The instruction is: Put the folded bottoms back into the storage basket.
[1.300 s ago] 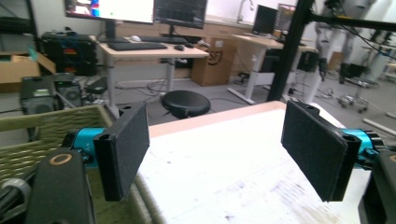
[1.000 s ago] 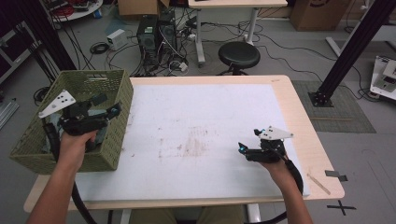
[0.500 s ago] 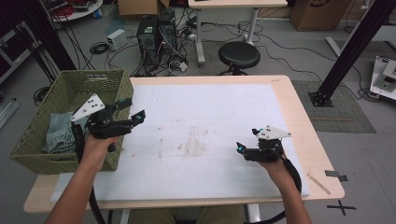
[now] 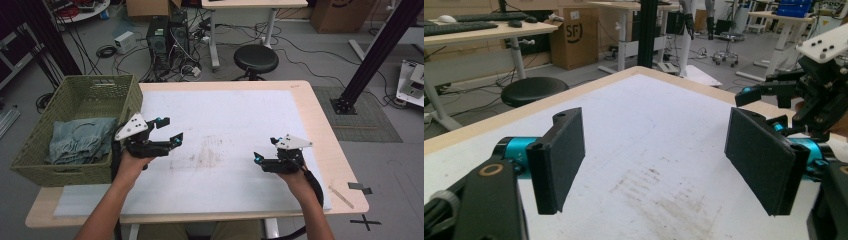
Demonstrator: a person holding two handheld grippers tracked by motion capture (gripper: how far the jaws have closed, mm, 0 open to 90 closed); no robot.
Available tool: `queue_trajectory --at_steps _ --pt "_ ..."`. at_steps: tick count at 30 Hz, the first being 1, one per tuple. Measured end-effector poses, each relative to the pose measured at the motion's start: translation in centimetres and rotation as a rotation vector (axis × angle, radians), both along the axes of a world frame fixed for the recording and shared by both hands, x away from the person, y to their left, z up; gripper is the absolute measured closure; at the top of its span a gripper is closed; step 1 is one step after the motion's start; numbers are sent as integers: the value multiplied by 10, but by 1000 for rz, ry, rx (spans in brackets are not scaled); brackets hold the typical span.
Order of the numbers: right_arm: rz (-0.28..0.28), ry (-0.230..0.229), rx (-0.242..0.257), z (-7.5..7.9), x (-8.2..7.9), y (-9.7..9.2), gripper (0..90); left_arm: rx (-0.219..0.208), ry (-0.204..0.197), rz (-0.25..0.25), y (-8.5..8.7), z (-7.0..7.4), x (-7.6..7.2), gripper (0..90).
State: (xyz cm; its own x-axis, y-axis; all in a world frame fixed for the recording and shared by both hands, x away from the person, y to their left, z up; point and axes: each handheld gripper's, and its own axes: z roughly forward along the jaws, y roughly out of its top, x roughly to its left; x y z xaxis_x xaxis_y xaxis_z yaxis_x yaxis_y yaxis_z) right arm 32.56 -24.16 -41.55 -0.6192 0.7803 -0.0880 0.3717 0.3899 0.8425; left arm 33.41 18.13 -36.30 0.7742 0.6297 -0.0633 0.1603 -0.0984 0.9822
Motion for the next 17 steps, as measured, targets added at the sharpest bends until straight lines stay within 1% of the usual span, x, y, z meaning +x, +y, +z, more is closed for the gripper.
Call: queue_trajectory --at_steps 3,5,8,11,14,17 --pt "2 -1 1 0 0 0 204 15 18 -4 -6 -9 1 247" --pt "0 -2 2 0 0 -1 204 6 26 -2 -8 -14 2 248" --pt "-2 -1 3 0 0 -1 204 5 39 2 -9 -19 3 248" --pt "-1 -2 3 0 0 -1 204 15 43 -1 -11 -23 3 247" --pt "-3 0 4 -1 0 -1 204 5 49 0 -11 -25 3 247" --pt "-3 1 3 0 0 -2 204 5 54 2 -11 -27 3 247"
